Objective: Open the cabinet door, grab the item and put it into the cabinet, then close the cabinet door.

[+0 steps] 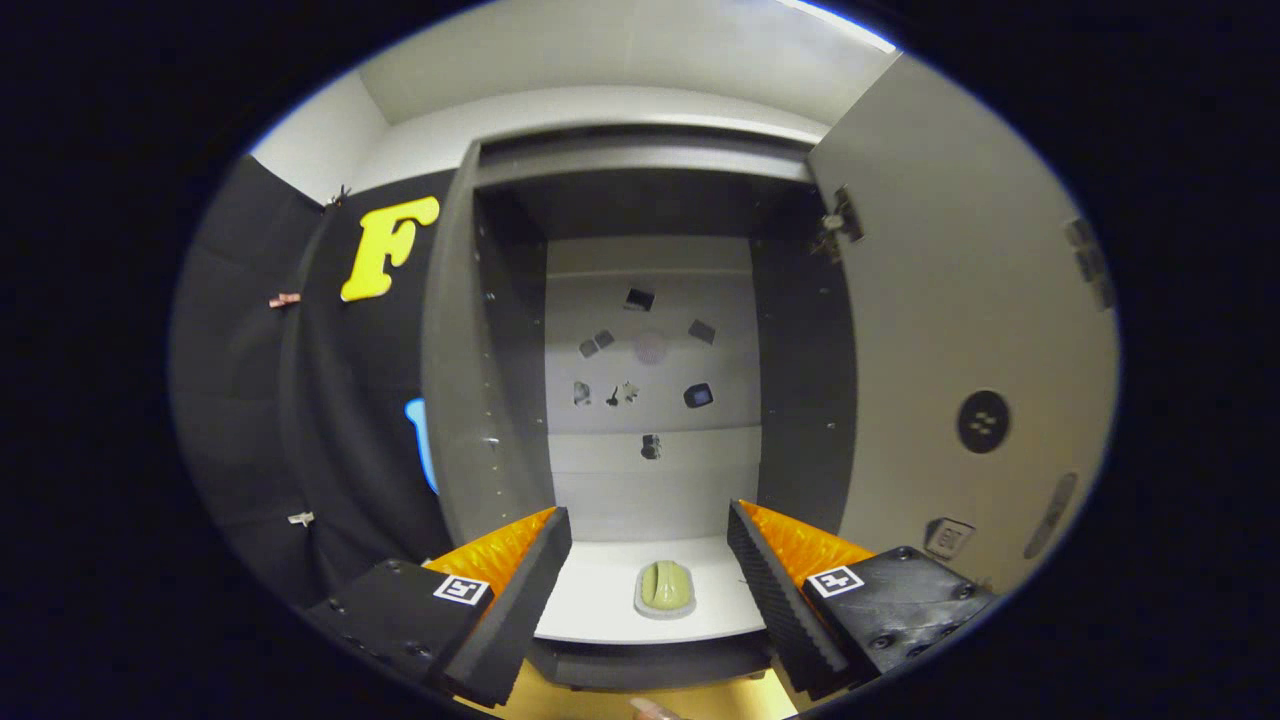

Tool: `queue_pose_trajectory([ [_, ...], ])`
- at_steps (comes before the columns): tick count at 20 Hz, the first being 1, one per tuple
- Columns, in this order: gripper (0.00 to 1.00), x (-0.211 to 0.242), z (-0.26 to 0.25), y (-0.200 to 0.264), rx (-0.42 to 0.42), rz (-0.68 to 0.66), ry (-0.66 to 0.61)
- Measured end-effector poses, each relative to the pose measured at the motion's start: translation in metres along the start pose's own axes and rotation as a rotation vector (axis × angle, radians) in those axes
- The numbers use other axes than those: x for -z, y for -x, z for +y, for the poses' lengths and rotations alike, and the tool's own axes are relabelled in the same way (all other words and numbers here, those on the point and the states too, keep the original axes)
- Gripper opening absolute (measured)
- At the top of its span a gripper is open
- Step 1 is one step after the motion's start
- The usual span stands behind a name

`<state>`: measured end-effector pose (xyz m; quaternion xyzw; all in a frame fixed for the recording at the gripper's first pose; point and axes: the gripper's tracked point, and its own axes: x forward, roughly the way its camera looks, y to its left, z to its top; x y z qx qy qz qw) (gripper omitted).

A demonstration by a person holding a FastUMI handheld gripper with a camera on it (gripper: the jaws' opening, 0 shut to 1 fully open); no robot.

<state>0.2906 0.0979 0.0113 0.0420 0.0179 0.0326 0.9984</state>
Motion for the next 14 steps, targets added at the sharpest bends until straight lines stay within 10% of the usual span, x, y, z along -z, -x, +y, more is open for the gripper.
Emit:
queue_pose_trajectory([
  [14,0.99,-0.002,-0.072,0.216,0.114,-0.009,0.026],
])
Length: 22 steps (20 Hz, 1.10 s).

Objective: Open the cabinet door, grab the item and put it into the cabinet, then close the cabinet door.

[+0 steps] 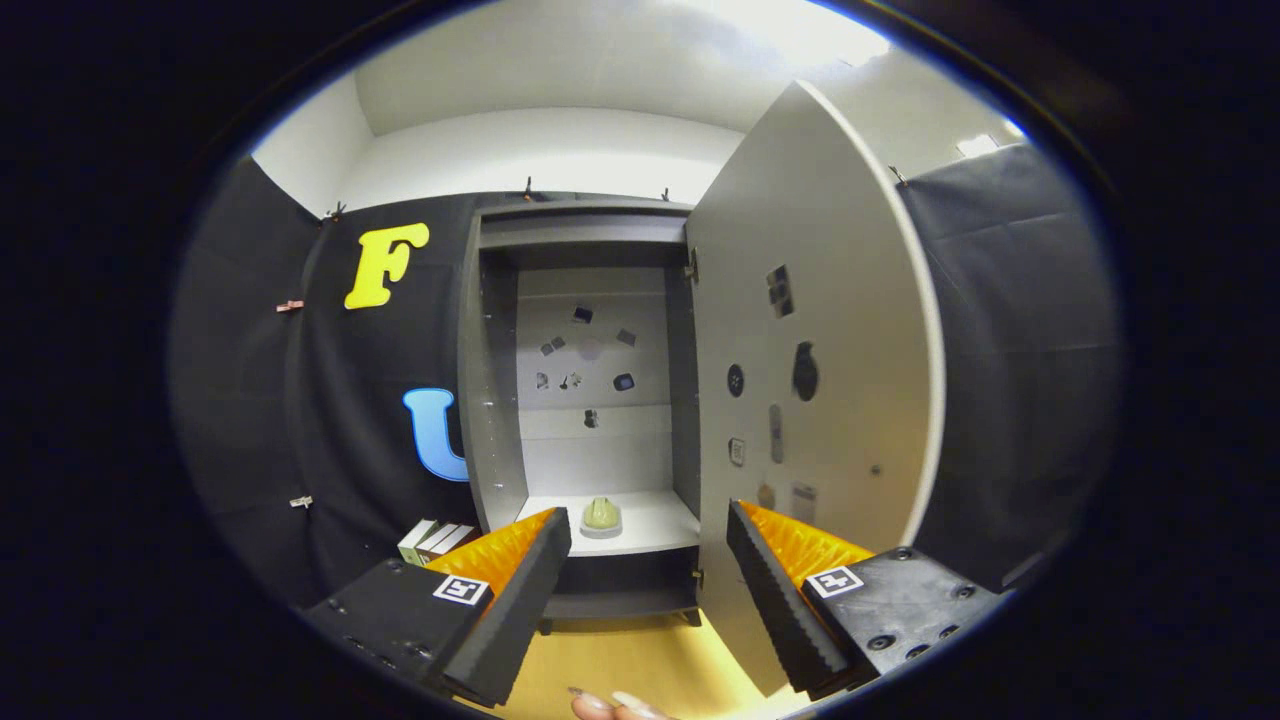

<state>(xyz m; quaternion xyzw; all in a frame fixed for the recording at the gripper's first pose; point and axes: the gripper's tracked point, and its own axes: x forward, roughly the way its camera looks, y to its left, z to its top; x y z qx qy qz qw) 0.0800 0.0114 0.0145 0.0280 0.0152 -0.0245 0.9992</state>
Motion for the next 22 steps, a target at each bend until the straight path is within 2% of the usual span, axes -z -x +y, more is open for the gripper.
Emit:
queue_pose_trajectory([
  [2,0.99,-0.004,-0.024,0.021,-0.015,0.009,0.0],
  [7,0.98,-0.005,-0.113,0.052,0.036,0.015,0.008],
  [13,0.97,0.009,-0.196,0.042,0.077,0.046,-0.035],
  [17,0.98,0.025,-0.22,0.022,0.07,0.096,-0.067],
  [22,0.96,0.03,-0.21,-0.002,-0.008,0.106,-0.061],
])
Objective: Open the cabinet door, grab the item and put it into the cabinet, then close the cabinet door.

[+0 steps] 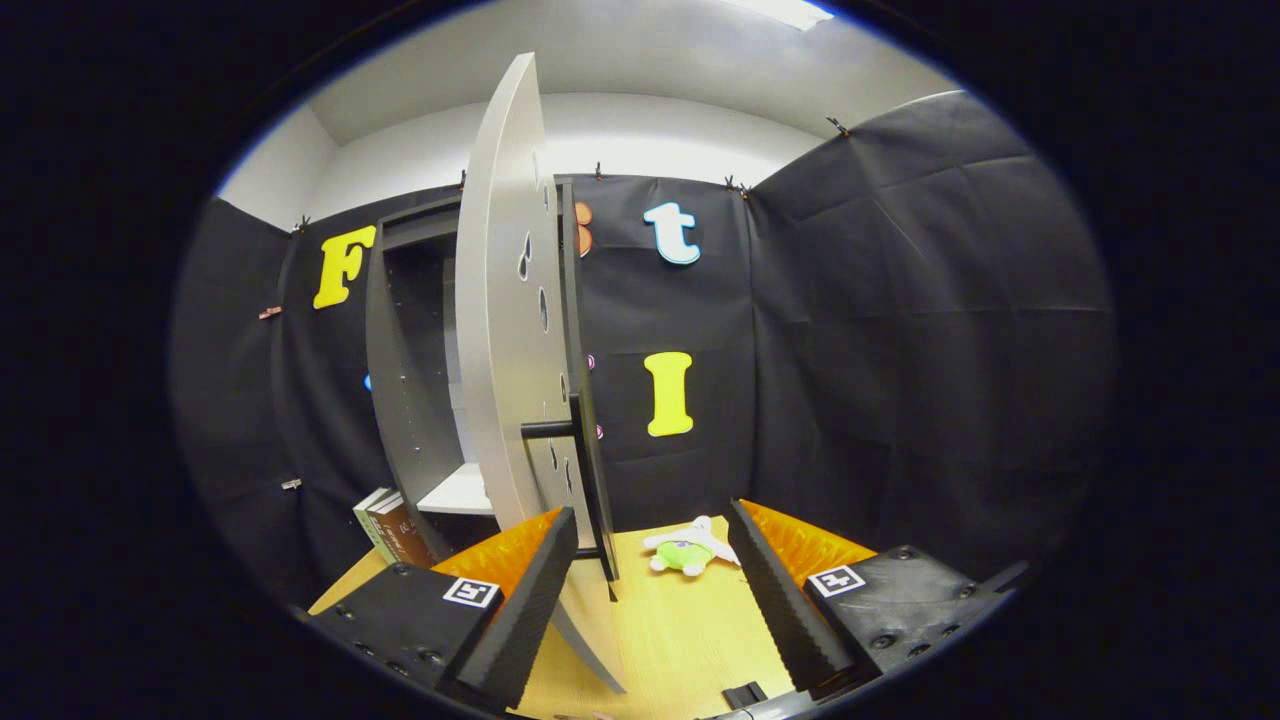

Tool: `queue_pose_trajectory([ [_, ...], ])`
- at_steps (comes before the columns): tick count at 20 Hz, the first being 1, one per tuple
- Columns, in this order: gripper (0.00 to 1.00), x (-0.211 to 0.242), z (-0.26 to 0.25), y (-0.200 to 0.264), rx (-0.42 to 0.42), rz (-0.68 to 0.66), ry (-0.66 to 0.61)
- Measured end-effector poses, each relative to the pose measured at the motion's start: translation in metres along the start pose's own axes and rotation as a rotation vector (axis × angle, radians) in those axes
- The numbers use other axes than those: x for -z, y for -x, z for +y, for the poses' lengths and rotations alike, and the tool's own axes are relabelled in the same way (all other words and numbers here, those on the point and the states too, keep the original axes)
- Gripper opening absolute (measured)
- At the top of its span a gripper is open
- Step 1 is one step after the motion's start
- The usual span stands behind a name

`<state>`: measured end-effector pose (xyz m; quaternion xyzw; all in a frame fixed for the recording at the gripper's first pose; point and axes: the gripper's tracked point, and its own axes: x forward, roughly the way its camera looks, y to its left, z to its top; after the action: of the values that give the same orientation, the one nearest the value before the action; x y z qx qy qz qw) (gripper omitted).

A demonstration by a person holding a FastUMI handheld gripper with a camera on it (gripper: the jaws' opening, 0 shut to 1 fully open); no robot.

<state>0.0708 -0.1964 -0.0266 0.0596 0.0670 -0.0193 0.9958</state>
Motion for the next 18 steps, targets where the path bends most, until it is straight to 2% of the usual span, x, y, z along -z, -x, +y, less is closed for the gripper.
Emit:
queue_pose_trajectory([
  [6,0.95,-0.002,0.012,-0.017,-0.002,-0.007,0.023],
  [14,0.95,0.008,0.089,-0.017,-0.127,-0.011,0.024],
  [18,0.95,0.019,0.146,-0.025,-0.196,0.009,0.008],
])
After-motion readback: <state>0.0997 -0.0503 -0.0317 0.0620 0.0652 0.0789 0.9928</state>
